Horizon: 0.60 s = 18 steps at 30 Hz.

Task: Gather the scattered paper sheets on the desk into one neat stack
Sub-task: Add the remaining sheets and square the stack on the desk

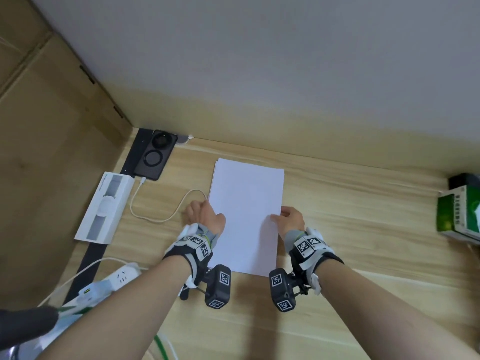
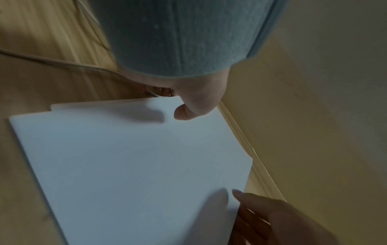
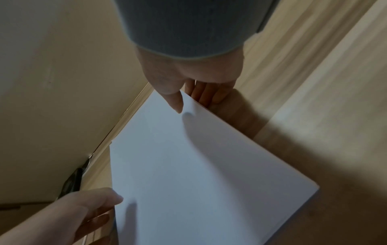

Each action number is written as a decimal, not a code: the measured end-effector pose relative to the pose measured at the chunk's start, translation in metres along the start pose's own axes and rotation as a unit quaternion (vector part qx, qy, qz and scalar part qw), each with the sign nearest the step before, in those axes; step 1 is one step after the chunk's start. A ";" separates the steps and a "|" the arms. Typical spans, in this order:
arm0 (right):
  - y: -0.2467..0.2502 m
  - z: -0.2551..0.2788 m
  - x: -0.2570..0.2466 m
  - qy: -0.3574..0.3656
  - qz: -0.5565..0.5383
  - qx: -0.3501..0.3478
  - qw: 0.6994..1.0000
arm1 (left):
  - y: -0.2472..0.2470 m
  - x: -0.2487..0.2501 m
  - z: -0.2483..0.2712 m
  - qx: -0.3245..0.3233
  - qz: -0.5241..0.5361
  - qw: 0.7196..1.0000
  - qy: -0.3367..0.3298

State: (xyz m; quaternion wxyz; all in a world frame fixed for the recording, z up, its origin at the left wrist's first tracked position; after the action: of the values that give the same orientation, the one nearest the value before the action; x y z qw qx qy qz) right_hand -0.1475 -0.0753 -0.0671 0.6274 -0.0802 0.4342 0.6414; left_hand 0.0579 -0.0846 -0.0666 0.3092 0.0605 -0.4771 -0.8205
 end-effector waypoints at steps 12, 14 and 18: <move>0.026 -0.004 0.026 -0.007 0.063 -0.023 0.998 | -0.024 0.013 0.032 0.005 0.025 0.999 -0.021; 0.024 -0.005 0.026 -0.005 0.065 -0.025 0.998 | -0.021 0.012 0.031 0.014 0.044 0.999 -0.018; 0.024 -0.006 0.026 -0.005 0.062 -0.022 0.998 | -0.019 0.013 0.028 -0.003 0.083 0.996 0.022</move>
State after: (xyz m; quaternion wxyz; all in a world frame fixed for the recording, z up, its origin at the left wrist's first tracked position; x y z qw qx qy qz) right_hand -0.1765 -0.0561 -0.0771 0.5867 -0.0639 0.4207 0.6890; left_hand 0.0278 -0.0639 -0.0644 0.3866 0.0381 -0.4709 -0.7920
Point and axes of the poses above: each hand's wrist, its own z-axis away from the middle knuckle, its own y-axis out of the back of the hand, x = y × z, the point moved 1 cm from there along -z, towards the middle knuckle, and after that the axes turned 3 degrees about y, right-handed, at the moved point
